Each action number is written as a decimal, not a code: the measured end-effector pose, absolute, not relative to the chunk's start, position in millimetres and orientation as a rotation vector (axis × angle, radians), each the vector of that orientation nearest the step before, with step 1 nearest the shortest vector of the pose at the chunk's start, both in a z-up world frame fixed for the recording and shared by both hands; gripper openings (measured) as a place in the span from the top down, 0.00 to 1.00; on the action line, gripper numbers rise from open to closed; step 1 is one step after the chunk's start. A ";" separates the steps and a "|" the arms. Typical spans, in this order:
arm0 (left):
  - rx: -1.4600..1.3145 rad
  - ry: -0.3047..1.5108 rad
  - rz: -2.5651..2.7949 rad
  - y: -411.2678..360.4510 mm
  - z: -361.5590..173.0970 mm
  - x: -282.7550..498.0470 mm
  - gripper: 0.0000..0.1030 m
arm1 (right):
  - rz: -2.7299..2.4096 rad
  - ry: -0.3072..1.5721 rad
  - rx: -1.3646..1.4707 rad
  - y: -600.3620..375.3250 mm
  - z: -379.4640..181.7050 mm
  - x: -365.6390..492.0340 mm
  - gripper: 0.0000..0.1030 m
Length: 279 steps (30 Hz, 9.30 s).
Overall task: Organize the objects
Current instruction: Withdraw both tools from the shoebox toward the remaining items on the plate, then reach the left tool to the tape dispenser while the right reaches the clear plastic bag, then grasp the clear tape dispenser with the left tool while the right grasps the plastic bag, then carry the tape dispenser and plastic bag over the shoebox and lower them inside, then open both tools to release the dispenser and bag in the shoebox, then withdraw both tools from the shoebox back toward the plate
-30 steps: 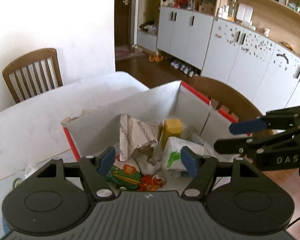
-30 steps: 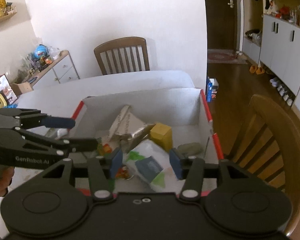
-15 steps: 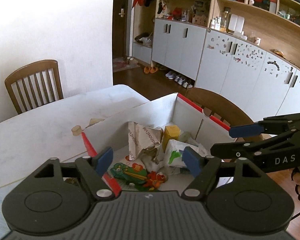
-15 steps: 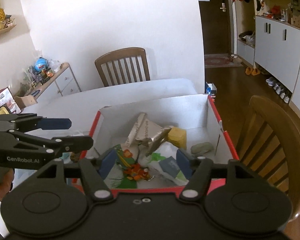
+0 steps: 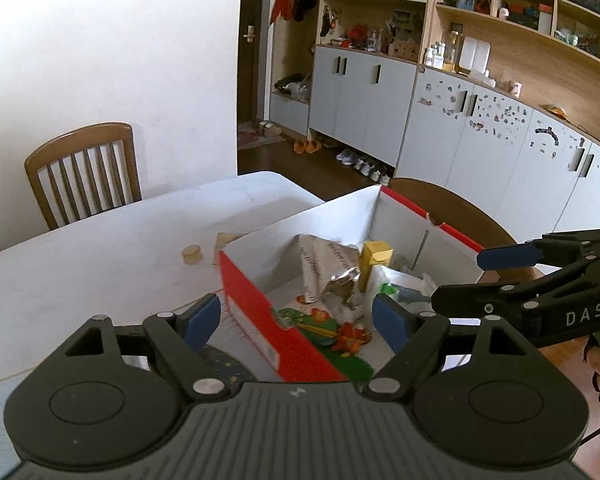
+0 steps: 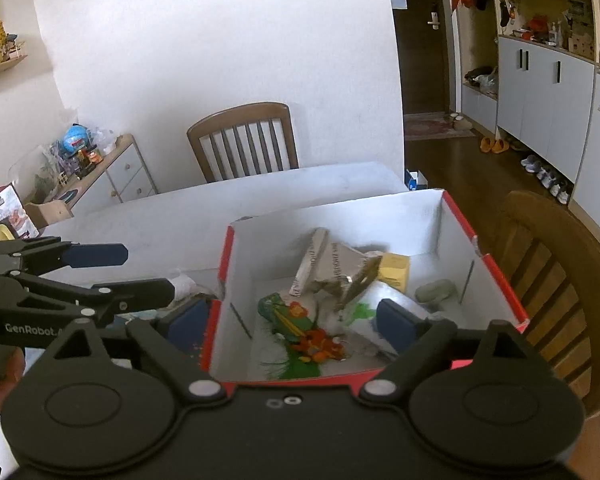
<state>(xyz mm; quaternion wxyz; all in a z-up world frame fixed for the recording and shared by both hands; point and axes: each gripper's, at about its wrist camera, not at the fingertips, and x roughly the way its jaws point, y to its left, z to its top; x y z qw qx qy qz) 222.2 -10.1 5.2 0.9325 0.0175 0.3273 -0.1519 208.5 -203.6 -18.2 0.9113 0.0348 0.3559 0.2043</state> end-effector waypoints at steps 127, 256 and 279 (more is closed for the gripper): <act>-0.059 0.774 -0.226 155.8 -57.7 261.3 0.51 | 0.447 0.946 -0.033 4.6 -37.9 275.9 0.67; 0.019 0.749 -0.266 -65.3 -9.3 250.1 0.20 | 0.498 0.797 0.034 -251.2 -16.0 241.2 0.22; -0.028 0.729 -0.251 42.9 -4.7 227.3 0.04 | 0.514 0.731 0.040 -149.6 -6.0 197.3 0.05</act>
